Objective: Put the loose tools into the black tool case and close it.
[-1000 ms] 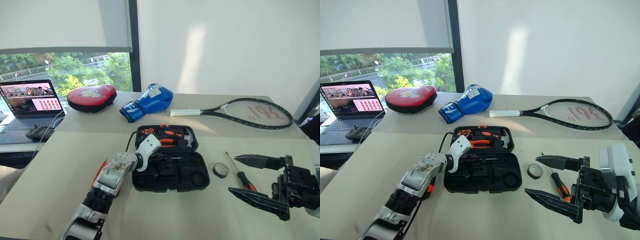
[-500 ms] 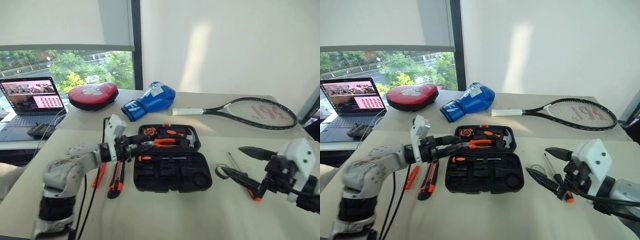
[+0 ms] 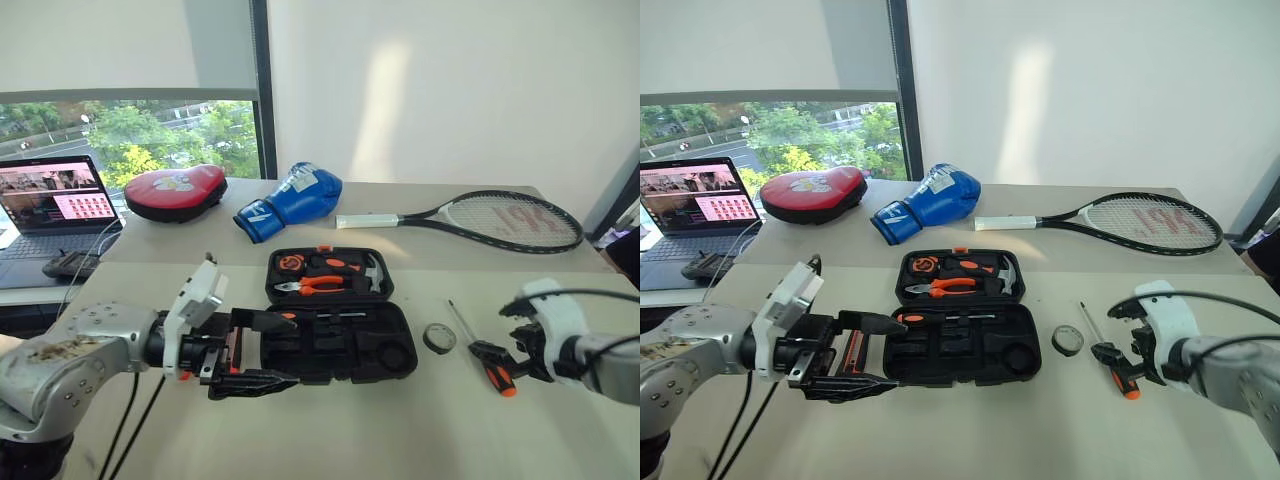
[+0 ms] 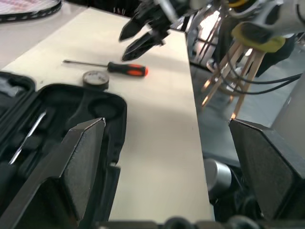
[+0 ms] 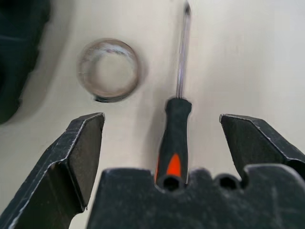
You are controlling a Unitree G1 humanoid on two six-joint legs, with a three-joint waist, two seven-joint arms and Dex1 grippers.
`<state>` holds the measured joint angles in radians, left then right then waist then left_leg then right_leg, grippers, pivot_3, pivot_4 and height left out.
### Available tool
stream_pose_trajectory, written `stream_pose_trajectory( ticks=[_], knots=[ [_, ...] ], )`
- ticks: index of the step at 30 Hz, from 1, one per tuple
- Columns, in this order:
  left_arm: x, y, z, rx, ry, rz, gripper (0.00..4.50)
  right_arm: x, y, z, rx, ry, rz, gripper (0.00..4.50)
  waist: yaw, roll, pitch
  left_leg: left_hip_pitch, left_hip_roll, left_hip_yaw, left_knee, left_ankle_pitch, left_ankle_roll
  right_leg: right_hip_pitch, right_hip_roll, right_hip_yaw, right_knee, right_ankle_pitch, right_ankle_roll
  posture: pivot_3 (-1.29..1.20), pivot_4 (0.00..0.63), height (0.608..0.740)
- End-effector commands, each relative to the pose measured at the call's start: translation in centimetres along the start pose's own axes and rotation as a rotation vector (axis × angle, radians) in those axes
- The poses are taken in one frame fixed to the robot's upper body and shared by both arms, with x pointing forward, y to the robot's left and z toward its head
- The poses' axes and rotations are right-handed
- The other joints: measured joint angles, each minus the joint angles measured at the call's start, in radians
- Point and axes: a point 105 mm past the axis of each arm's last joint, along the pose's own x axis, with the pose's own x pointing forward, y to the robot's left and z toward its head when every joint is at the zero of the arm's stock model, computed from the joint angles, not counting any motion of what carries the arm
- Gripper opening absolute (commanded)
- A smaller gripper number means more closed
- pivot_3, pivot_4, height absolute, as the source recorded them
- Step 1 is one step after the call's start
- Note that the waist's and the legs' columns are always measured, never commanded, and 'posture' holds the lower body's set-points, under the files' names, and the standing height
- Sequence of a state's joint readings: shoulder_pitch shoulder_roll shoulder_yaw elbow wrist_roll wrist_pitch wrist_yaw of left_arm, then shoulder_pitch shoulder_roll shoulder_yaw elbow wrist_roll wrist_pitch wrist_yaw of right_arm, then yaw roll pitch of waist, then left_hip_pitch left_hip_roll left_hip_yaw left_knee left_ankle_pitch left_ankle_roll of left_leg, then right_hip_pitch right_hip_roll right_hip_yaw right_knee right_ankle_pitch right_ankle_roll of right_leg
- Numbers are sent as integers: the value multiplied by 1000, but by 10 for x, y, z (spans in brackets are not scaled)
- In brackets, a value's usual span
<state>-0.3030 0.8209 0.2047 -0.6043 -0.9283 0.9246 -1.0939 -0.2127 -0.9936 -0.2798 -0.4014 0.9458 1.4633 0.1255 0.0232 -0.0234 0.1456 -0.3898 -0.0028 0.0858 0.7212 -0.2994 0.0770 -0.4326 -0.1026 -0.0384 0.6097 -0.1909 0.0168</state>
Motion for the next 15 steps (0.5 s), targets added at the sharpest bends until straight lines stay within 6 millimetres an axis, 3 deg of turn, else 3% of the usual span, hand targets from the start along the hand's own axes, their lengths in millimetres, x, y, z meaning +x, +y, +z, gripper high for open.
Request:
stream_pose_trajectory(
  ticks=[1,5,7,11,15],
  knots=[
    [8,-9,10,46,-43,-35,4469,9,-13,-2,27,86,-56,4500,-2,0,0,0,0,0,-1,0,0,0,0,0,0,0,0,0,150,740],
    [15,-11,11,60,-66,-28,4469,21,-13,-10,11,161,-46,4500,-7,0,0,-1,0,1,-1,0,0,-1,1,1,-1,1,2,0,150,740],
    [15,-10,11,58,-81,-8,4500,29,-12,-16,-21,186,-49,4097,-9,0,0,0,0,1,-1,0,0,-1,1,1,-1,3,6,0,150,740],
    [14,-9,7,44,-83,20,4500,31,-17,-14,-85,161,-68,2834,-12,-1,0,2,1,1,-1,0,1,1,3,1,-2,4,8,0,150,740],
    [8,7,5,75,-159,174,4500,15,-10,14,-189,-12,-31,1455,-5,0,0,2,0,0,0,-4,6,3,2,1,-2,4,8,0,150,740]
  ],
)
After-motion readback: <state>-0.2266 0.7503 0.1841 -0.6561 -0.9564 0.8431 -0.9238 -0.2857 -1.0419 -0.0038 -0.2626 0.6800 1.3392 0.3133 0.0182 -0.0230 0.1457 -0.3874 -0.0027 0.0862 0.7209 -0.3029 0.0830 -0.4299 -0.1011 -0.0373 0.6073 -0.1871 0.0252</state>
